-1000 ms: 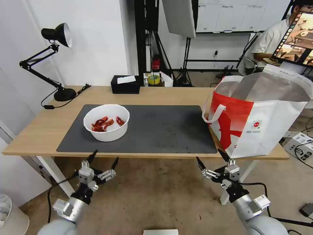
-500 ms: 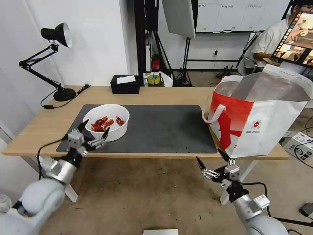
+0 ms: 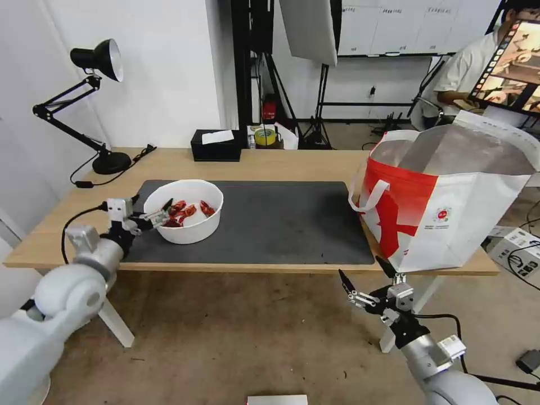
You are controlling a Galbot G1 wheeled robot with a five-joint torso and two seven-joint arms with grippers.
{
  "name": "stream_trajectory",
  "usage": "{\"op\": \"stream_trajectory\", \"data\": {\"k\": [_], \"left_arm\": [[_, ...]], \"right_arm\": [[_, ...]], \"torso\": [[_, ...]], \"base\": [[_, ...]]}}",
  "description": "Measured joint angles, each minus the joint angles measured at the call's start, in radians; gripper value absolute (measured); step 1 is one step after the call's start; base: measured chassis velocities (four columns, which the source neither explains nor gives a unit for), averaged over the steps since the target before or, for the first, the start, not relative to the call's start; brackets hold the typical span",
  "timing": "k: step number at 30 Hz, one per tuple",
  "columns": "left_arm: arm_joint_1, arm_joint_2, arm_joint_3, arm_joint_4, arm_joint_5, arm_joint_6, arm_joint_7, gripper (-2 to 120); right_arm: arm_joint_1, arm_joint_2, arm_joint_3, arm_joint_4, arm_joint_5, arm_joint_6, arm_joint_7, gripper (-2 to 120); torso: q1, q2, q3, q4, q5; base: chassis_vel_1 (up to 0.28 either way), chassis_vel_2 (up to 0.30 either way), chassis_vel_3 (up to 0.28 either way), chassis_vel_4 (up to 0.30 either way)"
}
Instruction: Pick up the trash from the table and place it into the takeout bag.
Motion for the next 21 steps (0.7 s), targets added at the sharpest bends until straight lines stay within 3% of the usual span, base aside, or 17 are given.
{"op": "stream_trajectory", "data": {"k": [1,4,5,7,11,21], "left_arm": [[0.0,0.0,0.0,0.0,0.0,0.0,0.0,100],[-0.102,0.01,0.047,0.054,-0.09,0.121,-0.007,100],[-0.102,0.01,0.047,0.054,-0.09,0.121,-0.007,100],[-0.187,0.011,0.098,0.104,-0.116,0.209,-0.016,100],[-0.266,0.013,0.153,0.139,-0.138,0.29,-0.035,100],[-0.397,-0.014,0.24,0.229,-0.183,0.416,-0.143,100]], "right_arm": [[0.0,0.0,0.0,0.0,0.0,0.0,0.0,100],[0.0,0.0,0.0,0.0,0.0,0.0,0.0,100],[0.0,0.0,0.0,0.0,0.0,0.0,0.0,100],[0.0,0.0,0.0,0.0,0.0,0.0,0.0,100],[0.0,0.0,0.0,0.0,0.001,0.0,0.0,100],[0.0,0.0,0.0,0.0,0.001,0.0,0.0,100]], "torso": [[0.0,0.0,0.0,0.0,0.0],[0.0,0.0,0.0,0.0,0.0001],[0.0,0.0,0.0,0.0,0.0001],[0.0,0.0,0.0,0.0,0.0],[0.0,0.0,0.0,-0.0001,0.0001],[0.0,0.0,0.0,0.0001,0.0001]], "base": [[0.0,0.0,0.0,0.0],[0.0,0.0,0.0,0.0],[0.0,0.0,0.0,0.0],[0.0,0.0,0.0,0.0],[0.0,0.0,0.0,0.0],[0.0,0.0,0.0,0.0]]}}
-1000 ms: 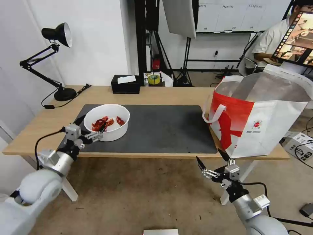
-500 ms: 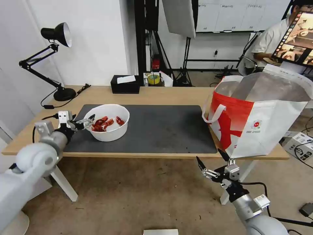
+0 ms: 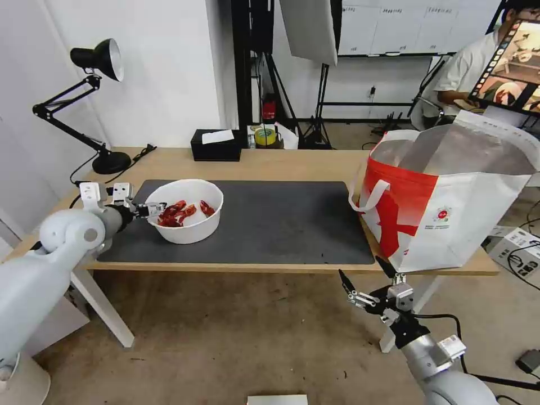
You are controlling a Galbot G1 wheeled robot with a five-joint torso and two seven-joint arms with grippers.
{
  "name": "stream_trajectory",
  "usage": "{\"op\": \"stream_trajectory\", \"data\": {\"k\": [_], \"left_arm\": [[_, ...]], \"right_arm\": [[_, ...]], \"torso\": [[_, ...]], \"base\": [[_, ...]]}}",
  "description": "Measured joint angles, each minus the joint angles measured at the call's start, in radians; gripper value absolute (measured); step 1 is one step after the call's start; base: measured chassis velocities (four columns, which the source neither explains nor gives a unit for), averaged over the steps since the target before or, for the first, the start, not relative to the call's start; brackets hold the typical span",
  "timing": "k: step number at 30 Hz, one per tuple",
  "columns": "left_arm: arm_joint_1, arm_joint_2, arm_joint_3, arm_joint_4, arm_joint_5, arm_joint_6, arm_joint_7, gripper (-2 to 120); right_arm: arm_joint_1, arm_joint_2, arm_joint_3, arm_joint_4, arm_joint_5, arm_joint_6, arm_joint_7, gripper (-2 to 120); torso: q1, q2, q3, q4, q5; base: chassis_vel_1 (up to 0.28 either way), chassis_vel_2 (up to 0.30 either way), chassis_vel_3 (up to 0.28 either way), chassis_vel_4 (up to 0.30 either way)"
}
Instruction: Pick up the trash from the table and place it into the takeout bag.
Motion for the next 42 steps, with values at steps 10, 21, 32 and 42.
{"op": "stream_trajectory", "data": {"k": [10,21,32,42], "left_arm": [[-0.092,-0.026,0.058,0.08,-0.111,0.055,-0.043,100],[-0.161,-0.031,0.119,0.125,-0.158,0.052,-0.085,99],[-0.147,0.022,0.154,0.089,-0.18,0.049,-0.076,68],[-0.16,0.038,0.186,0.093,-0.182,0.047,-0.048,31]], "right_arm": [[0.0,0.0,0.0,0.0,0.0,0.0,0.0,100],[0.0,0.0,0.0,0.0,0.0,0.0,0.0,100],[0.0,0.0,0.0,0.0,0.0,0.0,0.0,100],[0.0,0.0,0.0,0.0,0.0,0.0,0.0,100]], "torso": [[0.0,0.0,0.0,0.0,0.0],[0.0,0.0,0.0,-0.0001,0.0],[0.0,0.0,0.0,0.0001,0.0],[0.0,0.0,0.0,0.0,0.0001]], "base": [[0.0,0.0,0.0,0.0],[0.0,0.0,0.0,0.0],[0.0,0.0,0.0,0.0],[0.0,0.0,0.0,0.0]]}}
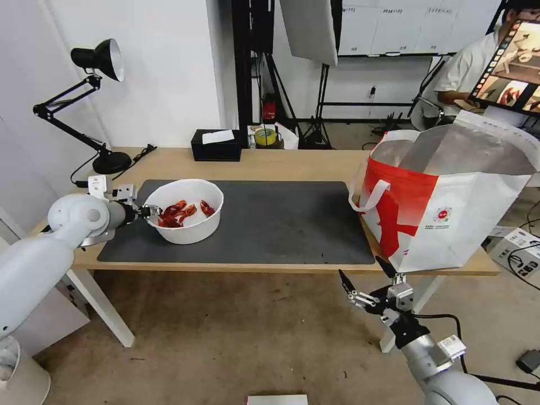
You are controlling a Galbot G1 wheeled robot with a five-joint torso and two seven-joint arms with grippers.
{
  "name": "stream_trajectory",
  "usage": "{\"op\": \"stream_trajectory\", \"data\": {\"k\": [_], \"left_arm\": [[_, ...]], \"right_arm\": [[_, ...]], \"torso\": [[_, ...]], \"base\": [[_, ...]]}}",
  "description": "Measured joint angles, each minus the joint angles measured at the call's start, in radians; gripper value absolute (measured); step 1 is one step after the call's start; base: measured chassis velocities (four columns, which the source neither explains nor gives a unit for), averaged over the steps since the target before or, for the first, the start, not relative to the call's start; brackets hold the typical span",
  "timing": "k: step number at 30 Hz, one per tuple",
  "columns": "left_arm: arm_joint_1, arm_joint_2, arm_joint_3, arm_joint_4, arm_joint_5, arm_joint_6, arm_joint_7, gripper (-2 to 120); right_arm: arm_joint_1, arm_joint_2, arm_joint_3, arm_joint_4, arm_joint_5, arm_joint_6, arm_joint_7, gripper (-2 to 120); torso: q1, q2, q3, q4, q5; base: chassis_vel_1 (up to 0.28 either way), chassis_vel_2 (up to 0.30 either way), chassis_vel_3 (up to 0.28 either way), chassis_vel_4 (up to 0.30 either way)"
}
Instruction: Pick up the trash from the table and place it into the takeout bag.
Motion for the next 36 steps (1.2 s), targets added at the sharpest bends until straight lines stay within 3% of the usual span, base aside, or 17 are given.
{"op": "stream_trajectory", "data": {"k": [8,18,26,36], "left_arm": [[0.001,-0.004,0.007,-0.001,-0.011,-0.005,0.015,1],[0.003,0.004,-0.018,-0.017,-0.047,0.002,0.038,0],[-0.011,-0.01,-0.064,-0.091,-0.139,0.002,-0.005,0],[-0.141,-0.04,0.012,-0.154,-0.203,0.002,-0.051,0]], "right_arm": [[0.0,0.0,0.0,0.0,0.0,0.0,0.0,100],[0.0,0.0,0.0,0.0,0.0,0.0,0.0,100],[0.0,0.0,0.0,0.0,0.0,0.0,0.0,100],[0.0,0.0,0.0,0.0,0.0,0.0,0.0,100]], "torso": [[0.0,0.0,0.0,0.0,0.0],[0.0,0.0,0.0,-0.0001,-0.0006],[0.0,0.0,0.0,-0.0001,-0.0002],[0.0,0.0,0.0,0.0,-0.0001]], "base": [[0.0,0.0,0.0,0.0],[0.0,0.0,0.0,0.0],[0.0,0.0,0.0,0.0],[0.0,0.0,0.0,0.0]]}}
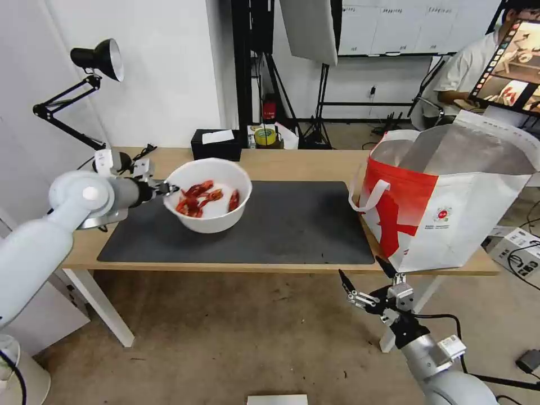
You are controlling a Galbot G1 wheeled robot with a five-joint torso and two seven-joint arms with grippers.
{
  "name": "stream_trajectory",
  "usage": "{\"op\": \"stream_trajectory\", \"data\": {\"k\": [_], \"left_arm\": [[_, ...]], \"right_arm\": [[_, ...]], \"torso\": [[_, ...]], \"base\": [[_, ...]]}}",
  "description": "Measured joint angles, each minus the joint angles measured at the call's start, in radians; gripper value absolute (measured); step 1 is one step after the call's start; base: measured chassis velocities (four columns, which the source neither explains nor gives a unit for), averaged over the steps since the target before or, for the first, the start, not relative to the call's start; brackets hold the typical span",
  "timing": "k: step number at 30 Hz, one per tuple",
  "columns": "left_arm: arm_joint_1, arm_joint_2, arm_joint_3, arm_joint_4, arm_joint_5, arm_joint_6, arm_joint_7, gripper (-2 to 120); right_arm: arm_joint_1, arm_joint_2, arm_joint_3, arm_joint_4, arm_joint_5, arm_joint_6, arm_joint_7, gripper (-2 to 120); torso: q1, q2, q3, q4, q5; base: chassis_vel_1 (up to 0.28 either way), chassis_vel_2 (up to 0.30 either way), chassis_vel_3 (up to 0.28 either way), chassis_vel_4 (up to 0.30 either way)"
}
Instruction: Pick up the trash from the table and place it into the takeout bag.
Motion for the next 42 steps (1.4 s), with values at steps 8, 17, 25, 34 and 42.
{"op": "stream_trajectory", "data": {"k": [8,17,25,34,42], "left_arm": [[-0.132,-0.049,0.097,-0.048,-0.057,-0.001,-0.058,0],[-0.283,-0.155,0.208,-0.029,-0.085,-0.001,-0.079,0],[-0.4,-0.257,0.259,0.02,-0.091,-0.002,-0.084,0],[-0.509,-0.455,0.293,0.136,-0.089,-0.002,-0.114,0],[-0.531,-0.578,0.293,0.218,-0.067,-0.002,-0.138,0]], "right_arm": [[0.0,0.0,0.0,0.0,0.0,0.0,0.0,100],[0.0,0.0,0.0,0.0,0.0,0.0,0.0,100],[0.0,0.0,0.0,0.0,0.0,0.0,0.0,100],[0.0,0.0,0.0,0.0,0.0,0.0,0.0,100],[0.0,0.0,0.0,0.0,0.0,0.0,0.0,100]], "torso": [[0.0,0.0,0.0,0.0,0.0002],[0.0,0.0,0.0,-0.0002,0.0002],[0.0,0.0,0.0,-0.0001,0.0003],[0.0,0.0,0.0,-0.0004,0.0004],[0.0,0.0,0.0,-0.0001,0.0002]], "base": [[0.0,0.0,0.0,0.0],[0.0,0.0,0.0,0.0],[0.0,0.0,0.0,0.0],[0.0,0.0,0.0,0.0],[0.0,0.0,0.0,0.0]]}}
